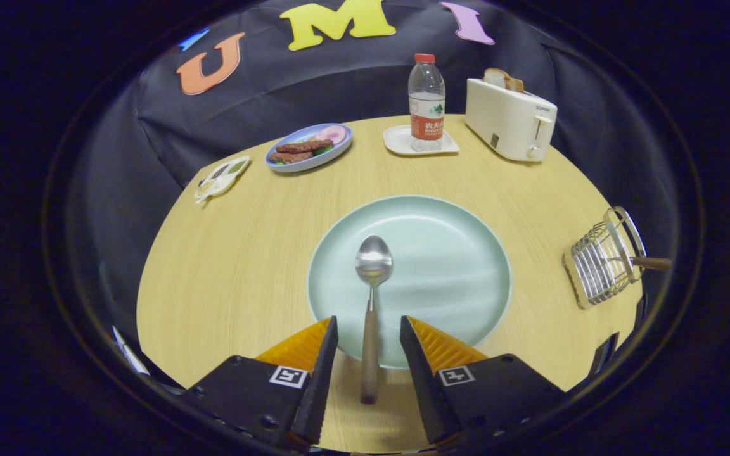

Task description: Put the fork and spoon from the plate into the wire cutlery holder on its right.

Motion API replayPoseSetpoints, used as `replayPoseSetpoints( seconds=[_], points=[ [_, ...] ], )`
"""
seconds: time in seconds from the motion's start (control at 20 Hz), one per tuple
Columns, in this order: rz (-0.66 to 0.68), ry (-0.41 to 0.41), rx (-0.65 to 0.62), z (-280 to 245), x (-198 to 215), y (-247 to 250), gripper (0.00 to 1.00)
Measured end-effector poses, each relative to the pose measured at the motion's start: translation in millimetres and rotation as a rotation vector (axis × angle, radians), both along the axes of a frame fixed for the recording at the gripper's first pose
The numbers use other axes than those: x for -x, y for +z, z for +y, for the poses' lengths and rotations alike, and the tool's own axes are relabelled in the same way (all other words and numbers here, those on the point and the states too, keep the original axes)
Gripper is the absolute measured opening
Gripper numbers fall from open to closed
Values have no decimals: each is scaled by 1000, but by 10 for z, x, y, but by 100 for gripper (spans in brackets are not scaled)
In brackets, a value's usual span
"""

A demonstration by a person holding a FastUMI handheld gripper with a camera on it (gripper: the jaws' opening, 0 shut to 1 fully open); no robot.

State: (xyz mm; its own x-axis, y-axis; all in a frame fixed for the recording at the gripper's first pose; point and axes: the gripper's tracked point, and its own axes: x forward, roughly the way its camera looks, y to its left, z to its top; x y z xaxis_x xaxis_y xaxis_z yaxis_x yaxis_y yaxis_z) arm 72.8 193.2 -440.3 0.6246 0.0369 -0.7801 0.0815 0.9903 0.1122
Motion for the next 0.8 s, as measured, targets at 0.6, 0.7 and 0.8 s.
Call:
replayPoseSetpoints(
  seconds=[0.6, 0.7, 0.8],
  points=[
    [10, 10, 17, -30, -15, -80, 11],
    [1, 43, 17, -41, 19, -22, 4],
    [-8, 77, 19, -81, 71, 52, 4]
  ],
)
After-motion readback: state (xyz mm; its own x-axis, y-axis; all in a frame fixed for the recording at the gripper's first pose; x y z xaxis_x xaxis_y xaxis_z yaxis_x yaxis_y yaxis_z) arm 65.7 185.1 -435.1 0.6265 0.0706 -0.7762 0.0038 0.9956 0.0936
